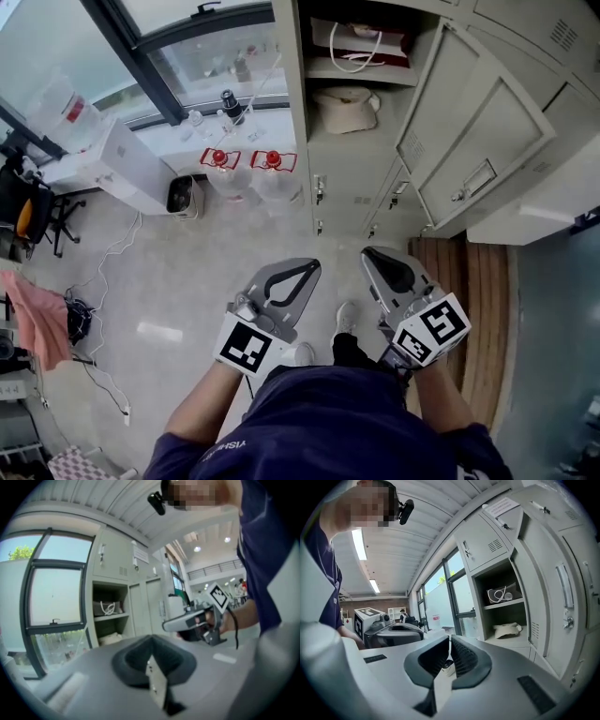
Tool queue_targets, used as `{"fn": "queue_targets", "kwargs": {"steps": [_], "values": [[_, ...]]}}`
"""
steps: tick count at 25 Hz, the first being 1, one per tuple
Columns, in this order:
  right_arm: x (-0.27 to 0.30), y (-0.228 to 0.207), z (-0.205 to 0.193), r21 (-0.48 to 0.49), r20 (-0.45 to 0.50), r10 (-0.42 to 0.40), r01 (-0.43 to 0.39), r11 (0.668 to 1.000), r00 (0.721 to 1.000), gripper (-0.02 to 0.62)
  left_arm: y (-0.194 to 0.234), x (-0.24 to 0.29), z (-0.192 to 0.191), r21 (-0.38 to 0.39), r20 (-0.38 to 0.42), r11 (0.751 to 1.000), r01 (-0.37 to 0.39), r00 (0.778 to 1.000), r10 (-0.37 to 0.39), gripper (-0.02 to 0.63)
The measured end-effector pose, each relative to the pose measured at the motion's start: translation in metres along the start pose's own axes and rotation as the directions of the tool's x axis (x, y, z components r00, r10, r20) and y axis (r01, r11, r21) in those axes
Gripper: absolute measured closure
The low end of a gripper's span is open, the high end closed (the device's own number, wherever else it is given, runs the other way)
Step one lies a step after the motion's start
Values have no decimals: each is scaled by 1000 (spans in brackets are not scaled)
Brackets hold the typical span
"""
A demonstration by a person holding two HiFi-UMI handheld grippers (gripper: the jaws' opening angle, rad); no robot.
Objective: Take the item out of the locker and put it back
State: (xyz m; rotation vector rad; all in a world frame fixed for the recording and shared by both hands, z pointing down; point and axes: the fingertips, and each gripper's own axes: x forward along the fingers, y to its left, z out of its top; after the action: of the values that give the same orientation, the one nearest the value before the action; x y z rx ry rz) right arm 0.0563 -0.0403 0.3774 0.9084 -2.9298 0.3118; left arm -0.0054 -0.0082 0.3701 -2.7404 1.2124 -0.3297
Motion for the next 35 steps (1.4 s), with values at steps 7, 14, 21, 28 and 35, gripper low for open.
{"fn": "queue_targets", "kwargs": {"steps": [7, 14, 21, 28, 35], "values": [[-19, 72, -2, -51, 8, -47, 47, 998, 999, 581, -23, -69, 7, 21, 55, 999, 42, 998, -43, 603], [-42, 117, 6, -89, 23, -65, 67, 994, 998, 583, -42, -110, 22, 25, 115, 999, 40, 992, -42, 603], [-68, 140, 13, -113, 25, -35, 38, 993, 999, 586, -62, -119, 33, 5, 130, 1000, 19, 991, -19, 603], [-102, 124, 4, -101, 4, -15, 15, 995, 1000, 589, -93, -94, 38, -17, 120, 1000, 4, 993, -2, 603], [-133, 95, -2, -80, -11, -8, 7, 997, 1000, 589, -116, -69, 47, -31, 102, 999, -26, 994, 29, 603]]}}
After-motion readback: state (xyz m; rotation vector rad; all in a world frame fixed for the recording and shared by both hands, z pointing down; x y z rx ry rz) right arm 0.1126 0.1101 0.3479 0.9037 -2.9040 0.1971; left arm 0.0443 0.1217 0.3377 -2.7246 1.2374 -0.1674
